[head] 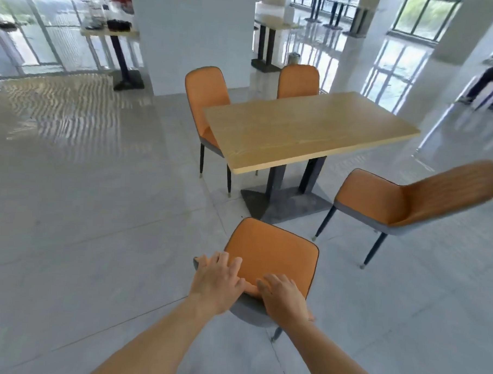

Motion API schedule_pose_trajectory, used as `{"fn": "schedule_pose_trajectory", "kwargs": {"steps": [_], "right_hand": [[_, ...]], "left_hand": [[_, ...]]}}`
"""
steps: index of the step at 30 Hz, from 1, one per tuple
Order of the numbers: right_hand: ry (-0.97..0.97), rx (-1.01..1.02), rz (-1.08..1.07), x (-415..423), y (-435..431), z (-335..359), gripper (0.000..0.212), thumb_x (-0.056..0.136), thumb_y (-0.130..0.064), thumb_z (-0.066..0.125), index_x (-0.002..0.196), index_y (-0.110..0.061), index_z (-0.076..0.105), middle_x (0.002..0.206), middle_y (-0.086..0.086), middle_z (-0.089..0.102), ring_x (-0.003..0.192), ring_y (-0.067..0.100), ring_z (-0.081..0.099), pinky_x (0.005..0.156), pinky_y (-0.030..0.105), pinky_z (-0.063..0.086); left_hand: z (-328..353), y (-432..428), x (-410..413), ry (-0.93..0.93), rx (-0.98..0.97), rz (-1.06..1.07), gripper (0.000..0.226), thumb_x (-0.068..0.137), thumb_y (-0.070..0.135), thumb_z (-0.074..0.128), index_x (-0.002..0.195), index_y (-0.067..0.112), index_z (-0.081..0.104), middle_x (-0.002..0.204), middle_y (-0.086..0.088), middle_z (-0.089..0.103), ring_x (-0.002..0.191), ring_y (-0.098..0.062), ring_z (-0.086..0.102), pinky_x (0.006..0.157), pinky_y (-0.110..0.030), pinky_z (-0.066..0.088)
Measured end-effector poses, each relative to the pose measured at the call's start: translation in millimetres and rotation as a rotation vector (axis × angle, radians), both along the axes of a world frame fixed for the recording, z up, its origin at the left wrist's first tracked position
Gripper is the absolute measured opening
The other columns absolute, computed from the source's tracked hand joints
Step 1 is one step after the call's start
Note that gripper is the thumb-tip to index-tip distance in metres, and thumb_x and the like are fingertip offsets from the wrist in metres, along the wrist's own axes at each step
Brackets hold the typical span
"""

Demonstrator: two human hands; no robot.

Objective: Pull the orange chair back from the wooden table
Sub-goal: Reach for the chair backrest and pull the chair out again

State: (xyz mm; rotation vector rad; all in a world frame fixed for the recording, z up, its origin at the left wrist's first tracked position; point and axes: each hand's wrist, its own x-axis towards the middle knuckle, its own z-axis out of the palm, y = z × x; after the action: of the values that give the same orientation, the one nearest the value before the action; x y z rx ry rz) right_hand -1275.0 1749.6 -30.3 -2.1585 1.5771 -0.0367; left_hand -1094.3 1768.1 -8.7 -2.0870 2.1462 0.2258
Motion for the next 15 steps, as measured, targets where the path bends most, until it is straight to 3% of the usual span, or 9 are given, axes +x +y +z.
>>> {"fn": "schedule_pose_trajectory", "kwargs": {"steps": [4, 6, 8, 11, 15], "right_hand": [[0.028, 0.028, -0.082, 3.1, -5.3, -25.5, 0.051, 0.086, -0.059, 0.004, 0.102, -0.04, 0.049, 0.104, -0.008, 0.057, 0.102, 0.023, 0.053, 0.084, 0.042, 0.048], [0.042, -0.019, -0.134, 5.0, -3.2, -25.3, 0.053, 0.09, -0.062, 0.01, 0.089, -0.032, 0.054, 0.089, -0.007, 0.056, 0.09, 0.021, 0.056, 0.071, 0.037, 0.046], [0.041, -0.125, -0.198, 5.9, 2.6, -22.4, 0.052, 0.096, -0.062, 0.022, 0.073, -0.025, 0.051, 0.077, -0.006, 0.056, 0.073, 0.017, 0.053, 0.057, 0.034, 0.036], [0.045, -0.202, -0.207, 4.1, 4.8, -22.4, 0.053, 0.092, -0.063, 0.02, 0.065, -0.023, 0.041, 0.07, -0.004, 0.059, 0.064, 0.017, 0.053, 0.052, 0.035, 0.031], [0.093, -0.173, -0.179, 2.4, -17.1, -24.4, 0.047, 0.094, -0.057, 0.027, 0.068, -0.022, 0.044, 0.073, -0.004, 0.061, 0.062, 0.016, 0.049, 0.054, 0.035, 0.033]], "left_hand": [[-2.0, -12.0, 6.2, -0.019, 0.075, -0.059, 0.047, 0.104, 0.05, 0.027, 0.14, 0.023, 0.043, 0.133, -0.005, 0.052, 0.119, -0.027, 0.05, 0.102, -0.051, 0.035], [-6.7, -19.5, 9.6, -0.021, 0.106, -0.077, 0.043, 0.106, 0.048, 0.028, 0.134, 0.024, 0.049, 0.127, -0.003, 0.055, 0.112, -0.025, 0.053, 0.095, -0.049, 0.038], [-15.7, -25.3, 12.2, -0.002, 0.127, -0.083, 0.039, 0.105, 0.049, 0.026, 0.127, 0.028, 0.051, 0.121, -0.001, 0.057, 0.108, -0.025, 0.053, 0.088, -0.05, 0.039], [-26.7, -35.0, 13.5, -0.01, 0.108, -0.074, 0.042, 0.102, 0.049, 0.021, 0.113, 0.032, 0.057, 0.112, 0.002, 0.057, 0.101, -0.023, 0.053, 0.086, -0.048, 0.041], [-32.3, -49.6, 11.1, -0.006, 0.013, -0.027, 0.053, 0.094, 0.056, 0.017, 0.099, 0.032, 0.063, 0.1, 0.005, 0.059, 0.089, -0.018, 0.054, 0.085, -0.042, 0.042]]}}
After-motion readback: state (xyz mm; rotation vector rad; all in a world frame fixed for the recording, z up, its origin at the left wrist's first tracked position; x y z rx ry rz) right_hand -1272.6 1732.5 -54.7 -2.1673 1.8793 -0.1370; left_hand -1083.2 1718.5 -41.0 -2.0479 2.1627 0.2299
